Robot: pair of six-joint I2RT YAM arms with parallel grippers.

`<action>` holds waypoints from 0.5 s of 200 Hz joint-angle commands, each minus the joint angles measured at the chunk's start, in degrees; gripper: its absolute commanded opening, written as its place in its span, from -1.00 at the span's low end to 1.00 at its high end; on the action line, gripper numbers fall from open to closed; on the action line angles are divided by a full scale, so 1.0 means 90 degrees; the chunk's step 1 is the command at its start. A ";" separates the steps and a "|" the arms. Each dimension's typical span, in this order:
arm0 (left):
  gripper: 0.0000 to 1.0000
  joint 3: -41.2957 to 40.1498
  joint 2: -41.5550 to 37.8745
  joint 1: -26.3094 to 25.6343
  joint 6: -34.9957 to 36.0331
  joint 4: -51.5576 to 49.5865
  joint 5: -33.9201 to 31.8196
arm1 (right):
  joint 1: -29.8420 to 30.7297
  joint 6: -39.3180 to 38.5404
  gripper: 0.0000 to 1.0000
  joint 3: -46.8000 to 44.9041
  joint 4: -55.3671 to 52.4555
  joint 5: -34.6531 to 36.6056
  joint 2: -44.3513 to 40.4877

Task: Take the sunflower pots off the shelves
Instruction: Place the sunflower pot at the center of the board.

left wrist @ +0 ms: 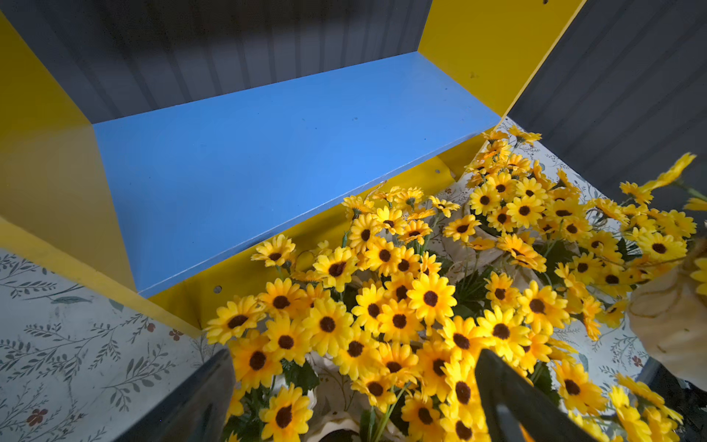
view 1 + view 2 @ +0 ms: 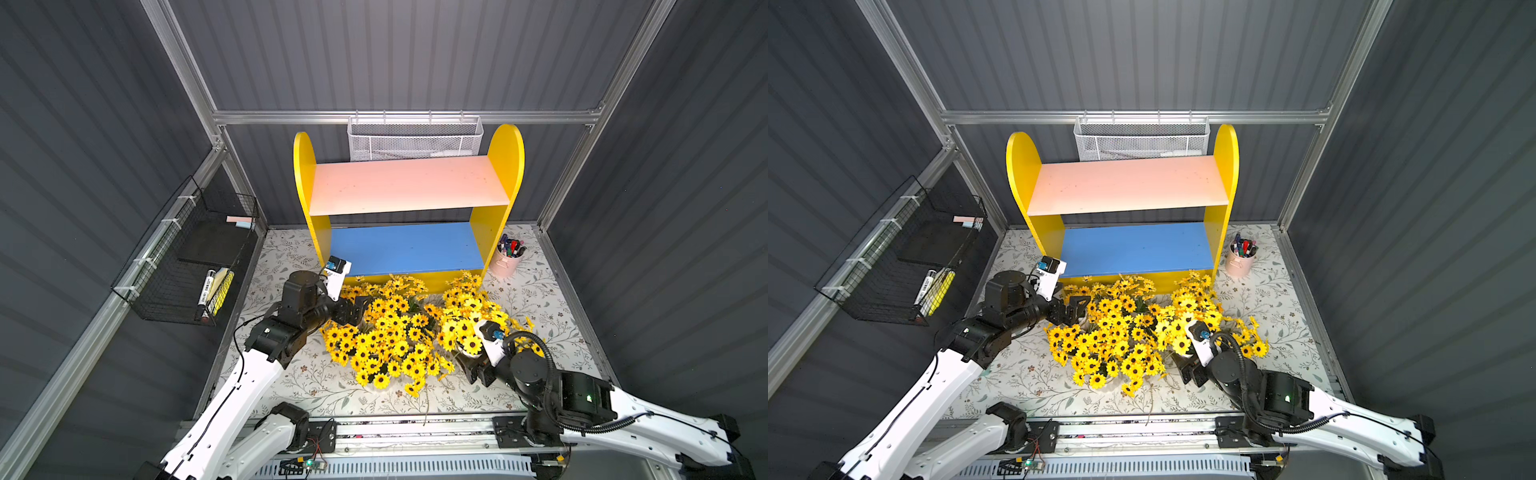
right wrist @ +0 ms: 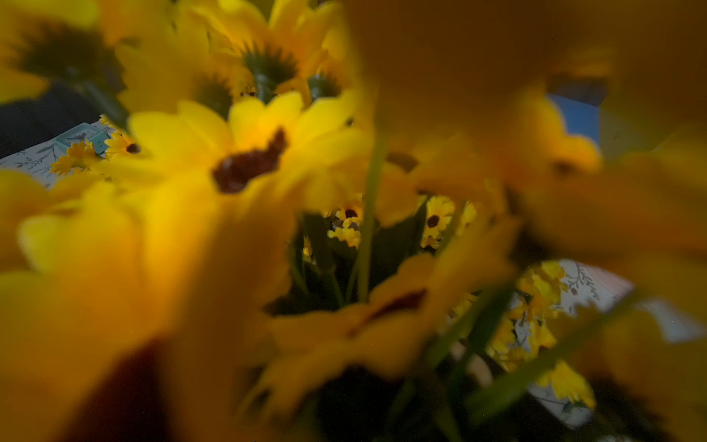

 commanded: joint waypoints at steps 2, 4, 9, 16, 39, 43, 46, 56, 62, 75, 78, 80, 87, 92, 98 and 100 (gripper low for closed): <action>0.99 -0.0032 0.0018 -0.0043 0.0140 0.0079 0.0077 | 0.0277 0.0792 -1.00 -0.0173 0.0124 0.0595 -0.0081; 0.99 -0.0037 0.0017 -0.0043 0.0138 0.0080 0.0072 | 0.0298 0.0804 -1.00 -0.0217 0.0179 0.0605 -0.0081; 0.99 -0.0045 0.0017 -0.0043 0.0137 0.0089 0.0068 | 0.0323 0.0843 -1.00 -0.0315 0.0272 0.0609 -0.0081; 0.99 -0.0045 -0.0001 -0.0043 0.0145 0.0094 0.0057 | 0.0354 0.0884 -1.00 -0.0439 0.0407 0.0613 -0.0063; 0.99 -0.0073 -0.0026 -0.0043 0.0174 0.0109 -0.0002 | 0.0431 0.0881 -1.00 -0.0799 0.0981 0.0560 0.0094; 0.99 -0.0075 -0.0031 -0.0043 0.0184 0.0118 -0.0006 | 0.0454 0.0894 -1.00 -0.0837 0.1069 0.0573 0.0143; 0.99 -0.0085 -0.0029 -0.0043 0.0188 0.0119 -0.0010 | 0.0461 0.0915 -1.00 -0.0871 0.1141 0.0579 0.0188; 0.99 -0.0083 -0.0031 -0.0043 0.0192 0.0119 -0.0016 | 0.0509 0.0861 -1.00 -0.1017 0.1518 0.0527 0.0359; 0.99 -0.0084 -0.0017 -0.0043 0.0193 0.0119 -0.0011 | 0.0543 0.0892 -1.00 -0.1053 0.1641 0.0519 0.0475; 0.99 -0.0090 -0.0025 -0.0043 0.0206 0.0109 -0.0011 | 0.0623 0.0863 -1.00 -0.1153 0.1999 0.0535 0.0715; 0.99 -0.0086 -0.0031 -0.0043 0.0205 0.0108 -0.0013 | 0.0635 0.0858 -1.00 -0.1185 0.2075 0.0539 0.0772; 0.99 -0.0089 -0.0039 -0.0043 0.0205 0.0114 -0.0011 | 0.0644 0.0863 -1.00 -0.1203 0.2132 0.0542 0.0801; 0.99 -0.0095 -0.0050 -0.0043 0.0204 0.0119 -0.0020 | 0.0652 0.0932 -1.00 -0.1254 0.2258 0.0542 0.0911; 0.99 -0.0106 -0.0058 -0.0043 0.0200 0.0119 -0.0029 | 0.0656 0.1011 -1.00 -0.1293 0.2323 0.0572 0.0959; 0.99 -0.0104 -0.0068 -0.0043 0.0213 0.0119 -0.0030 | 0.0676 0.1094 -1.00 -0.1356 0.2398 0.0604 0.0998; 0.99 -0.0104 -0.0070 -0.0043 0.0209 0.0119 -0.0030 | 0.0672 0.1100 -1.00 -0.1377 0.2435 0.0615 0.1000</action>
